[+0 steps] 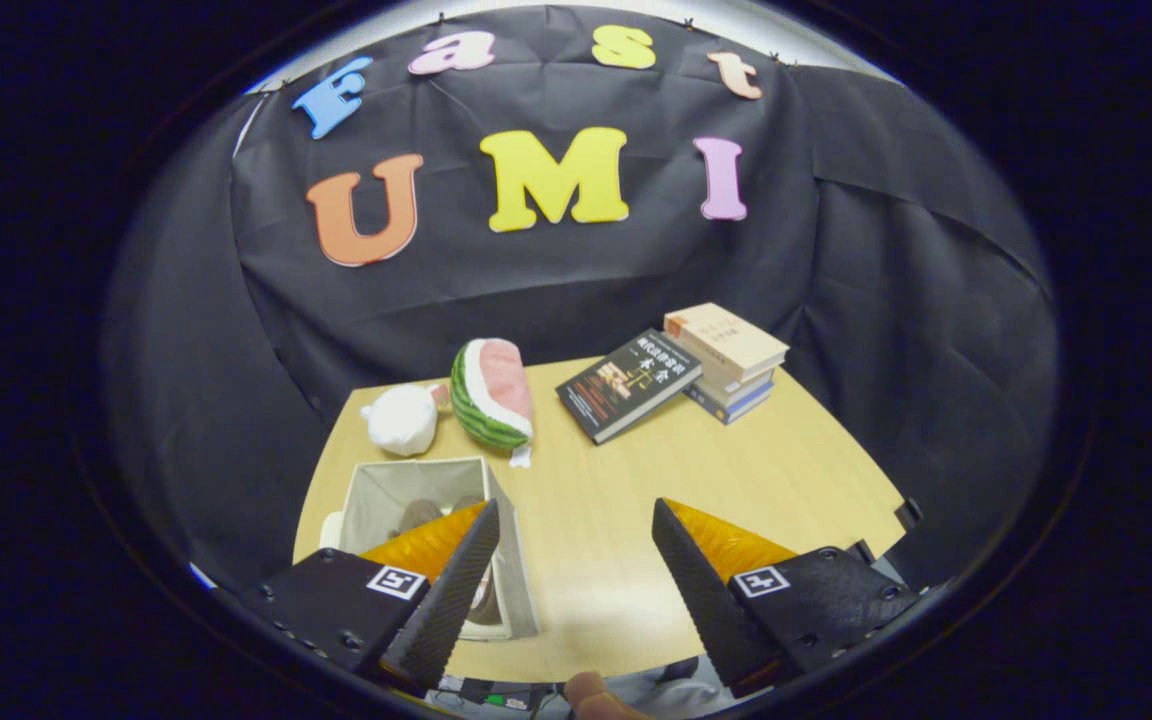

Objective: Open the storage box then place both shoes into the box .Put the left shoe in first, then the right shoe, with the right side of both shoes facing outward in a uniform manner.

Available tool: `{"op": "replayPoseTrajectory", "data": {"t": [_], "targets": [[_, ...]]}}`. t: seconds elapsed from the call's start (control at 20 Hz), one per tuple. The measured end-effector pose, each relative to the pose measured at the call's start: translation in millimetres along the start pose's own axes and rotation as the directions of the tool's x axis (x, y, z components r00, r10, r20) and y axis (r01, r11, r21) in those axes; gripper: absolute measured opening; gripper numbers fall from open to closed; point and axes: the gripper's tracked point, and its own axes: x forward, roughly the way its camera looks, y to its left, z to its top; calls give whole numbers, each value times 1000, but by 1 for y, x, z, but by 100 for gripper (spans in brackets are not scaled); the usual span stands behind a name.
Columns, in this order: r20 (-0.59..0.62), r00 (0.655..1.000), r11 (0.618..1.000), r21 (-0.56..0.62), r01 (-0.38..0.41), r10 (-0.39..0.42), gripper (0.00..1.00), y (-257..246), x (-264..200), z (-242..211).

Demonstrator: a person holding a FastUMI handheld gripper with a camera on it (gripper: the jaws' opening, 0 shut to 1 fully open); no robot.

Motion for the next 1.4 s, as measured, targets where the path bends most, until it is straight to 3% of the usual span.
{"op": "replayPoseTrajectory", "data": {"t": [0.2,0.45,0.75,1.4], "targets": [[214,977,1000,-15,-19,22,96,-12,-42,52],[410,911,997,-73,-25,53,96,-14,-85,105],[465,871,985,-141,-103,158,96,-5,-95,130],[472,875,992,-108,-66,109,96,-20,-96,143]]}}
